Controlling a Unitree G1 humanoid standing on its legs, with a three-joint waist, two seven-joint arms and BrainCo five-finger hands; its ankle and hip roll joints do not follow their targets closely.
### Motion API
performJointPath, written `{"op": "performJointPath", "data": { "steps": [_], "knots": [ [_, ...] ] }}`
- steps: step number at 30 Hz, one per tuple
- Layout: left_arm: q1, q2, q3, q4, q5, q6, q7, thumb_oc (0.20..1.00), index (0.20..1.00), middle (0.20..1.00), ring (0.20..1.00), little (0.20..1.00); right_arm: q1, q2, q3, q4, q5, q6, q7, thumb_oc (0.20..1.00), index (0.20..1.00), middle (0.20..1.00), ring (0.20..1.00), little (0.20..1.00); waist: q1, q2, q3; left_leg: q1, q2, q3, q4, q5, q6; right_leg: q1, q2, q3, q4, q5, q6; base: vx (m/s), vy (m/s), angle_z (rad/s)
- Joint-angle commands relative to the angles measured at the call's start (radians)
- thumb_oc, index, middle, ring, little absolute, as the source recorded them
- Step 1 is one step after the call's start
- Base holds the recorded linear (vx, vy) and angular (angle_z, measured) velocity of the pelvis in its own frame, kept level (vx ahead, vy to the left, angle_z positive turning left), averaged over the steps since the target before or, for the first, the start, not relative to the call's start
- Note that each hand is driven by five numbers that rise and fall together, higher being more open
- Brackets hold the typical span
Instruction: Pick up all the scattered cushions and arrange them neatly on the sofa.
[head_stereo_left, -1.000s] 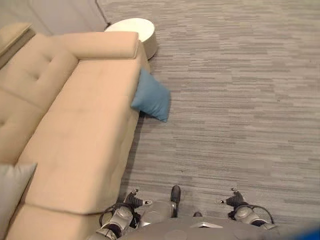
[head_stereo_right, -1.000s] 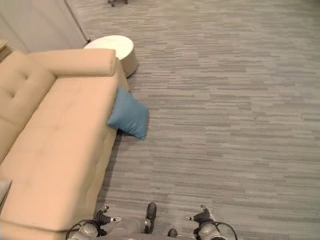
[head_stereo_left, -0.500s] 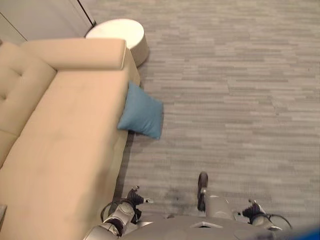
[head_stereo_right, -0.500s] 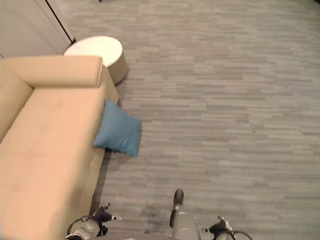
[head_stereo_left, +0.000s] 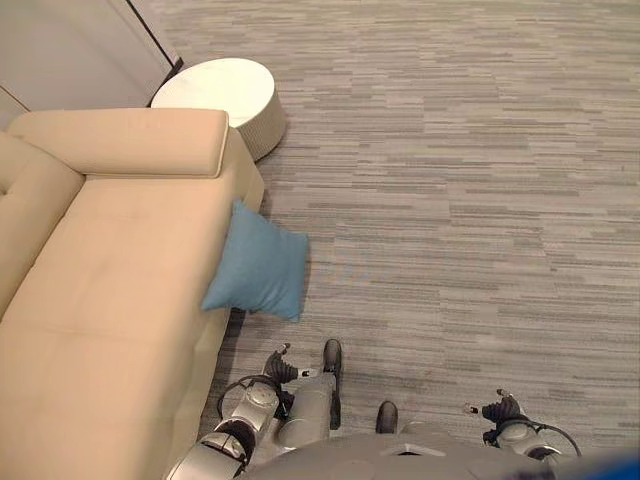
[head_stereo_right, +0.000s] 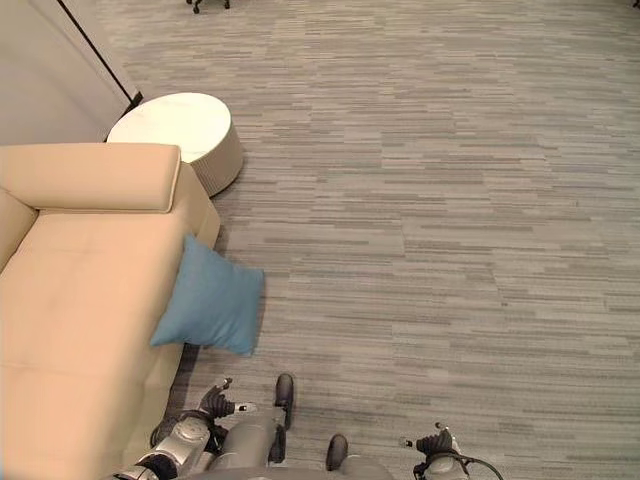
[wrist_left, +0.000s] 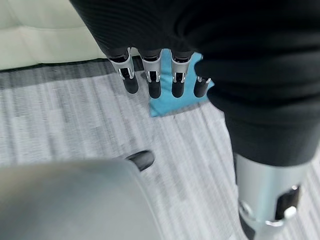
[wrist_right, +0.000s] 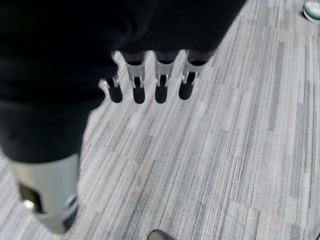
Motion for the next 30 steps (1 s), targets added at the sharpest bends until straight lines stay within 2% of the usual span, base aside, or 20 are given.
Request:
{"op": "performJointPath", "data": {
  "steps": [1,2,3,5,7,10,11,12,13,16,18,19,20,21,22,23,24,25,27,30],
  "knots": [
    [0.049,0.000,-0.039,0.050,0.017,0.014,0.001,1.000,1.000,1.000,1.000,1.000,0.036,-0.013,0.002,-0.054,-0.044,-0.001,0.007,1.000,1.000,1.000,1.000,1.000,0.032,-0.034,-0.036,-0.004,-0.040,0.019,0.153,-0.153,0.081,-0.121,-0.098,0.019,0.237,-0.002,0.167,0.36,0.162,-0.37],
    [0.046,0.003,-0.038,0.044,0.013,0.014,0.003,1.000,1.000,1.000,1.000,1.000,0.032,-0.011,0.004,-0.059,-0.047,0.000,0.011,1.000,1.000,1.000,1.000,1.000,0.030,-0.032,-0.033,0.006,-0.042,0.019,0.157,-0.166,0.092,-0.155,-0.108,0.019,0.318,0.011,0.184,0.31,0.174,-0.33],
    [0.033,0.017,-0.041,0.021,0.007,0.014,0.007,1.000,1.000,1.000,1.000,1.000,0.024,-0.010,0.009,-0.069,-0.050,-0.003,0.018,1.000,1.000,1.000,1.000,1.000,0.012,-0.020,-0.020,0.037,-0.049,0.002,0.164,-0.190,0.114,-0.248,-0.117,0.025,0.486,0.078,0.212,0.24,0.125,-0.27],
    [0.030,0.022,-0.041,0.010,0.003,0.013,0.011,1.000,1.000,1.000,1.000,1.000,0.011,-0.007,0.016,-0.077,-0.048,-0.002,0.022,1.000,1.000,1.000,1.000,1.000,-0.002,-0.006,-0.015,0.075,-0.050,-0.013,0.153,-0.208,0.126,-0.313,-0.131,0.019,0.562,0.104,0.212,0.28,0.073,0.60],
    [0.026,0.024,-0.046,0.006,0.000,0.008,0.014,1.000,1.000,1.000,1.000,1.000,0.003,-0.004,0.032,-0.083,-0.056,-0.009,0.023,1.000,1.000,1.000,1.000,1.000,-0.020,0.010,-0.008,0.133,-0.057,-0.049,0.131,-0.228,0.128,-0.368,-0.127,-0.004,0.504,0.074,0.180,0.31,-0.005,0.84],
    [0.026,0.024,-0.046,0.006,0.000,0.008,0.014,1.000,1.000,1.000,1.000,1.000,0.003,-0.004,0.032,-0.083,-0.056,-0.009,0.023,1.000,1.000,1.000,1.000,1.000,-0.020,0.010,-0.008,0.133,-0.057,-0.049,0.131,-0.228,0.128,-0.367,-0.127,-0.004,0.504,0.074,0.180,0.12,-0.038,0.69],
    [0.027,0.025,-0.047,0.008,0.001,0.003,0.008,1.000,1.000,1.000,1.000,1.000,-0.004,-0.010,0.040,-0.091,-0.055,-0.009,0.030,1.000,1.000,1.000,1.000,1.000,-0.033,0.004,-0.004,0.180,-0.070,-0.082,0.120,-0.251,0.122,-0.403,-0.110,0.014,0.369,0.083,0.170,0.57,-0.310,0.20],
    [0.026,0.020,-0.057,0.027,0.021,-0.003,0.003,1.000,1.000,1.000,1.000,1.000,0.005,-0.011,0.048,-0.086,-0.048,-0.006,0.035,1.000,1.000,1.000,1.000,1.000,-0.056,-0.009,0.001,0.224,-0.093,-0.163,0.120,-0.274,0.109,-0.448,-0.060,0.152,0.235,0.145,0.186,0.62,-0.363,-0.17],
    [0.025,0.019,-0.060,0.030,0.028,-0.004,0.001,1.000,1.000,1.000,1.000,1.000,0.009,-0.014,0.049,-0.086,-0.049,-0.006,0.035,1.000,1.000,1.000,1.000,1.000,-0.058,-0.013,-0.003,0.231,-0.098,-0.178,0.123,-0.284,0.104,-0.428,-0.062,0.158,0.216,0.145,0.182,0.40,-0.324,-0.04],
    [0.033,0.003,-0.061,0.045,0.027,-0.004,0.001,1.000,1.000,1.000,1.000,1.000,0.013,-0.011,0.054,-0.080,-0.043,-0.013,0.034,1.000,1.000,1.000,1.000,1.000,-0.057,-0.017,-0.030,0.232,-0.079,-0.207,0.152,-0.293,0.073,-0.373,-0.063,0.140,0.175,0.152,0.158,0.22,-0.272,1.99],
    [0.028,-0.001,-0.068,0.038,0.022,-0.001,-0.003,1.000,1.000,1.000,1.000,1.000,0.010,-0.016,0.056,-0.080,-0.033,-0.018,0.032,1.000,1.000,1.000,1.000,1.000,-0.050,-0.025,-0.029,0.187,-0.061,-0.205,0.226,-0.265,0.048,-0.315,-0.065,0.113,0.133,0.141,0.140,0.12,-0.259,1.22],
    [0.021,0.011,-0.073,0.039,0.017,0.000,-0.009,1.000,1.000,1.000,1.000,1.000,-0.039,-0.057,0.041,-0.074,-0.016,0.013,0.054,1.000,1.000,1.000,1.000,1.000,-0.046,-0.035,-0.030,0.161,-0.057,-0.204,0.267,-0.257,0.038,-0.296,-0.069,0.097,0.116,0.138,0.134,0.06,-0.253,1.09],
    [0.005,0.027,-0.069,0.034,0.015,0.001,-0.014,1.000,1.000,1.000,1.000,1.000,0.007,-0.068,0.039,-0.070,0.001,-0.031,0.048,1.000,1.000,1.000,1.000,1.000,-0.038,-0.053,-0.023,0.112,-0.046,-0.166,0.327,-0.236,0.033,-0.260,-0.080,0.062,0.090,0.127,0.124,0.04,-0.223,0.83],
    [0.026,0.031,-0.052,0.035,0.016,-0.009,-0.020,1.000,1.000,1.000,1.000,1.000,0.018,-0.089,0.032,-0.139,0.088,-0.053,0.156,1.000,1.000,1.000,1.000,1.000,-0.041,-0.055,-0.019,0.105,-0.030,-0.116,0.320,-0.241,0.035,-0.244,-0.083,0.047,0.077,0.123,0.125,0.02,-0.185,0.97],
    [0.024,0.039,-0.077,0.018,0.026,-0.009,-0.025,1.000,1.000,1.000,1.000,1.000,-0.047,-0.085,0.053,-0.161,0.093,-0.088,0.051,1.000,1.000,1.000,1.000,1.000,-0.021,-0.051,-0.016,0.098,-0.010,-0.069,0.312,-0.254,0.032,-0.222,-0.094,0.001,0.066,0.112,0.123,-0.02,-0.070,1.05],
    [0.020,0.036,-0.084,0.010,0.030,-0.010,-0.022,1.000,1.000,1.000,1.000,1.000,-0.096,-0.072,0.055,-0.190,0.100,-0.062,0.042,1.000,1.000,1.000,1.000,1.000,-0.020,-0.052,-0.018,0.084,0.003,-0.028,0.298,-0.251,0.033,-0.221,-0.102,-0.023,0.060,0.112,0.128,-0.02,-0.062,1.28],
    [0.005,0.036,-0.084,0.016,0.040,-0.004,-0.017,1.000,1.000,1.000,1.000,1.000,-0.027,-0.101,0.028,-0.127,0.028,-0.017,0.047,1.000,1.000,1.000,1.000,1.000,-0.043,-0.053,-0.021,0.083,0.031,0.043,0.253,-0.239,0.035,-0.210,-0.103,-0.054,0.045,0.107,0.136,-0.09,-0.104,1.71],
    [-0.030,0.056,-0.068,0.024,0.053,0.005,-0.018,1.000,1.000,1.000,1.000,1.000,0.063,-0.087,-0.002,-0.159,0.041,-0.030,0.066,1.000,1.000,1.000,1.000,1.000,-0.077,-0.068,-0.016,0.069,0.069,0.165,0.211,-0.212,0.038,-0.209,-0.103,-0.093,0.040,0.109,0.139,-0.08,-0.093,1.54],
    [-0.027,0.053,-0.070,0.024,0.065,0.010,-0.018,1.000,1.000,1.000,1.000,1.000,0.056,-0.085,0.000,-0.124,0.035,-0.018,0.065,1.000,1.000,1.000,1.000,1.000,-0.079,-0.064,-0.012,0.078,0.073,0.177,0.202,-0.213,0.041,-0.197,-0.101,-0.107,0.032,0.111,0.140,-0.02,-0.019,1.36],
    [-0.002,0.057,-0.046,0.048,0.053,0.013,-0.022,1.000,1.000,1.000,1.000,1.000,0.035,-0.063,0.012,-0.074,0.021,-0.010,0.072,1.000,1.000,1.000,1.000,1.000,-0.065,-0.065,-0.025,0.120,0.042,0.147,0.122,-0.205,0.049,-0.186,-0.105,-0.135,0.033,0.116,0.148,0.07,0.058,0.05]
  ]
}}
